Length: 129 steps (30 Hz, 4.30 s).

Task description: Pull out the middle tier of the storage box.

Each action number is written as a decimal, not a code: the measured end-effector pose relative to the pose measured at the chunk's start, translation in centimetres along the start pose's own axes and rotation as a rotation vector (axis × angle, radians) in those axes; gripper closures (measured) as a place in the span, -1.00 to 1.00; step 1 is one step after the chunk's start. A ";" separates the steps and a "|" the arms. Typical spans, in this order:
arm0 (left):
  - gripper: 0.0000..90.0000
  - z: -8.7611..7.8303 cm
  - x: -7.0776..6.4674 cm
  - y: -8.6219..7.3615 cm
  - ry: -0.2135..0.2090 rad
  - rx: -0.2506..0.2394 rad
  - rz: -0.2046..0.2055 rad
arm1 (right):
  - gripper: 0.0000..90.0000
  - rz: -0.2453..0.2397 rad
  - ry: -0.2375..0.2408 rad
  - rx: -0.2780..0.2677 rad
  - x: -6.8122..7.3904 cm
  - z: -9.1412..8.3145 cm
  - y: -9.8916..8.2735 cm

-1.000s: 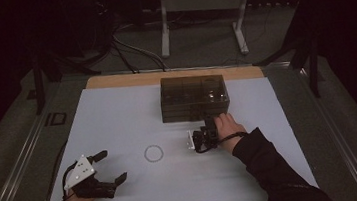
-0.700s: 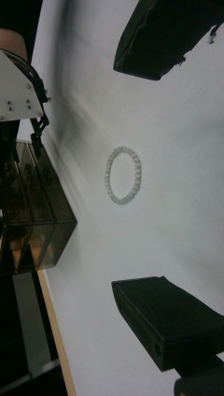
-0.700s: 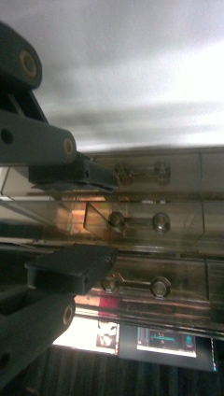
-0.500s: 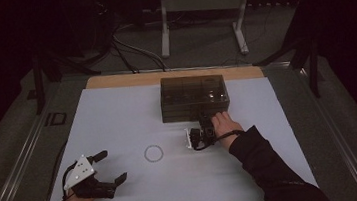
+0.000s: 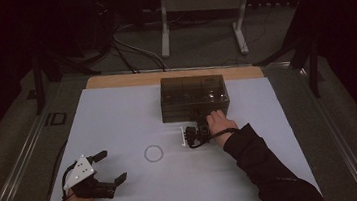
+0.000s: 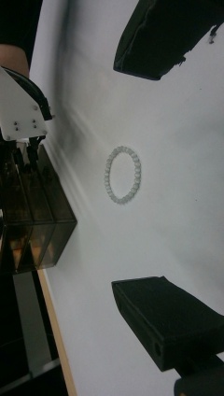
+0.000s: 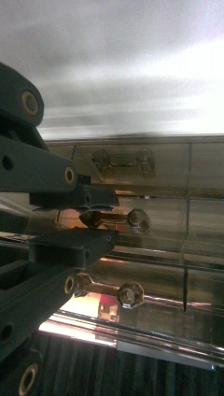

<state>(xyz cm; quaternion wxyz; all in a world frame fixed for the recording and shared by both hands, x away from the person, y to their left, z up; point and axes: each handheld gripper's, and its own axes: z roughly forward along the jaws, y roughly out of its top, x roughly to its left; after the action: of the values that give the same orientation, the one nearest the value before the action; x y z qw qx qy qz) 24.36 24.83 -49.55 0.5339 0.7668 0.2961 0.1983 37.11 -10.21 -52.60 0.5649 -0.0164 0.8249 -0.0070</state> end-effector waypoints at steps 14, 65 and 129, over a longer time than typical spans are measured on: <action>-0.98 0.1 0.0 0.0 0.001 0.004 0.001 | 0.78 -0.009 0.021 -0.001 -0.2 -0.7 0.0; -0.98 0.1 0.0 -0.1 0.000 0.007 0.002 | 0.05 0.251 0.471 -0.249 -4.9 -4.0 -5.2; -0.98 0.1 -0.1 -0.1 -0.005 0.011 0.006 | -0.71 0.446 0.985 -0.401 -12.9 0.8 -11.2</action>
<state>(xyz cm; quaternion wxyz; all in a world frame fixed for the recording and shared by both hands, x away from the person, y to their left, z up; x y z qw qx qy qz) 24.35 24.69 -49.65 0.5296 0.7713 0.2935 0.1963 42.72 -20.92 -40.48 0.0878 0.0565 0.9594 0.2621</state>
